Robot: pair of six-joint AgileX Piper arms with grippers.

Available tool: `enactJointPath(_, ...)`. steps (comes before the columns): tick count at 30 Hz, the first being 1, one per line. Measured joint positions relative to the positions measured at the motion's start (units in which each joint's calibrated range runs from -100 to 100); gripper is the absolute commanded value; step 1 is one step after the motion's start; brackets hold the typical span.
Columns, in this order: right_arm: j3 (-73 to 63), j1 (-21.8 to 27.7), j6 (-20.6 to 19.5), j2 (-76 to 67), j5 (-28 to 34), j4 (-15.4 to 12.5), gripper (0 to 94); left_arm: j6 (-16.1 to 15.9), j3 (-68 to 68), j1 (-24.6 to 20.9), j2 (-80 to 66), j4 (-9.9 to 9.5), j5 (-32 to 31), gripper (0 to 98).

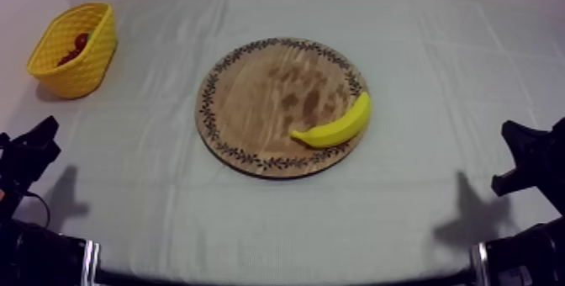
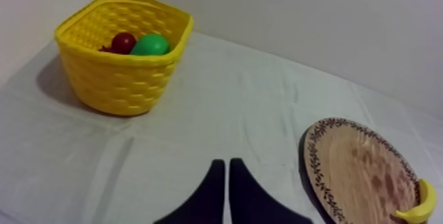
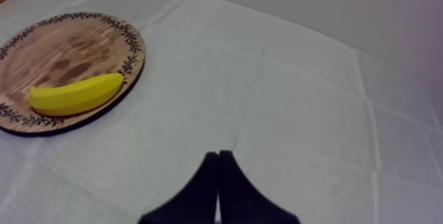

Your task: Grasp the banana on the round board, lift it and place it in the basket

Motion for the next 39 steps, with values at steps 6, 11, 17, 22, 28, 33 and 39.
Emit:
enactJointPath(6,0.0,0.0,0.0,0.0,0.0,0.0,0.2,-0.25,0.0,0.05,0.0,0.0,0.0,1.2)
enactJointPath(11,0.0,0.0,0.0,0.0,0.0,0.0,0.2,0.62,0.0,0.05,0.0,0.0,-0.02,0.3)
enactJointPath(17,0.0,0.0,0.0,0.0,0.0,0.0,0.2,0.99,0.0,0.1,1.29,0.14,-0.11,0.1)
enactJointPath(22,0.0,0.0,0.0,0.0,0.0,0.0,0.2,-0.78,-2.66,0.88,5.45,1.1,-0.52,0.1)
enactJointPath(28,0.0,0.0,0.0,0.0,0.0,0.0,0.2,-3.78,-11.25,2.0,14.12,1.61,0.24,0.1)
enactJointPath(33,0.0,0.0,0.0,0.0,0.0,0.0,0.2,-6.44,-21.22,3.49,22.55,1.65,3.96,0.1)
enactJointPath(39,0.0,0.0,0.0,0.0,0.08,0.0,0.2,-8.92,-34.32,4.93,32.16,2.0,9.63,0.1)
